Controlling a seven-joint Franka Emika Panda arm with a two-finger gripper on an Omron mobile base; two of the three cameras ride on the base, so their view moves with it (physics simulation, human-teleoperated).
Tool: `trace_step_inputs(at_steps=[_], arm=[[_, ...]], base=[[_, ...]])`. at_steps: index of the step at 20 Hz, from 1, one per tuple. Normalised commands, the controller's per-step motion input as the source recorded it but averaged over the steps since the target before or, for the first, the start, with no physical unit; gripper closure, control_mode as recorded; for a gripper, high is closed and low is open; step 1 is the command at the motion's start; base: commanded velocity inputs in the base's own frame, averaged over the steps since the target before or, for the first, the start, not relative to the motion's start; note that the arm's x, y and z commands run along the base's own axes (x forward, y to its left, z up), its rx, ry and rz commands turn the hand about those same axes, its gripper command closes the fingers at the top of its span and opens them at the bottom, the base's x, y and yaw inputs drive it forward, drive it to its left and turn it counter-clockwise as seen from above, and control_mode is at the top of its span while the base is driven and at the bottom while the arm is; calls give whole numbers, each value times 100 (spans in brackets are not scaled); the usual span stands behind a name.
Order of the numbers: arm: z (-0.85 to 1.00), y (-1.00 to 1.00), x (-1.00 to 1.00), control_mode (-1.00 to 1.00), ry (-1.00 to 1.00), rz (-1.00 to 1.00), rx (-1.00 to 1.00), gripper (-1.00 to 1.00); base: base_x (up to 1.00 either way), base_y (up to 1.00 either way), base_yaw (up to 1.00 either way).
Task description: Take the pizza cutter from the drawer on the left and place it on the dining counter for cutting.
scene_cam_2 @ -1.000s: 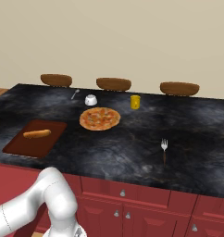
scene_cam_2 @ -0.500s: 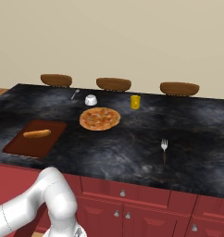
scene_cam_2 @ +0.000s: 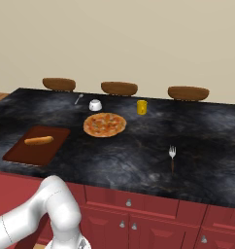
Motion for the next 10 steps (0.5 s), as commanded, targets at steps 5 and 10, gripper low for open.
trace_step_inputs(at_steps=[5,10], arm=[[0,0,0,-100,0,0,0,100],[0,0,0,-100,0,0,0,100]], base=[[0,0,0],[0,0,0]])
